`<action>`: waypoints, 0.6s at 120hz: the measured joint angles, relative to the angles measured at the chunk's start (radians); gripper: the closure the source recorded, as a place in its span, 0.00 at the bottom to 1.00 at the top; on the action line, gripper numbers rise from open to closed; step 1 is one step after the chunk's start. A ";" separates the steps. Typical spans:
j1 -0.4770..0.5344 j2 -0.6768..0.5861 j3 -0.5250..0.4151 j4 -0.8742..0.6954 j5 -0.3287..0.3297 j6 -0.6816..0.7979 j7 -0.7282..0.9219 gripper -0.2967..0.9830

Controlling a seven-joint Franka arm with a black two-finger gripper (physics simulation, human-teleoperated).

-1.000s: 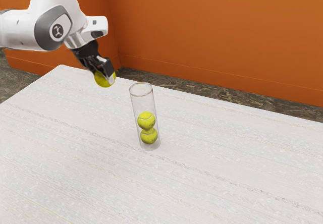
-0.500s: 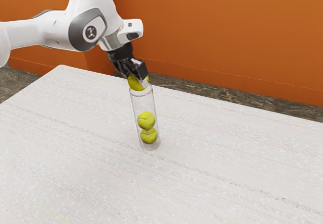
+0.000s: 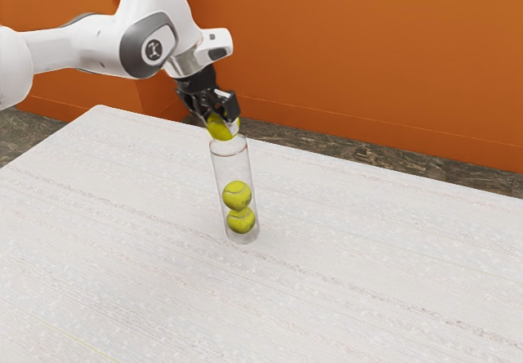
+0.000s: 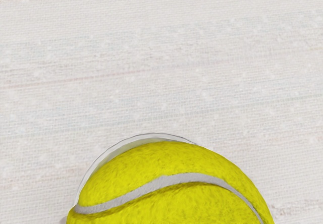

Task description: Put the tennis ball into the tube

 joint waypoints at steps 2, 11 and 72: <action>0.000 0.004 0.000 0.003 0.002 0.000 -0.002 0.50; -0.004 0.019 0.001 0.015 0.010 -0.001 -0.010 0.50; -0.004 0.039 0.001 0.019 0.017 -0.007 -0.039 0.29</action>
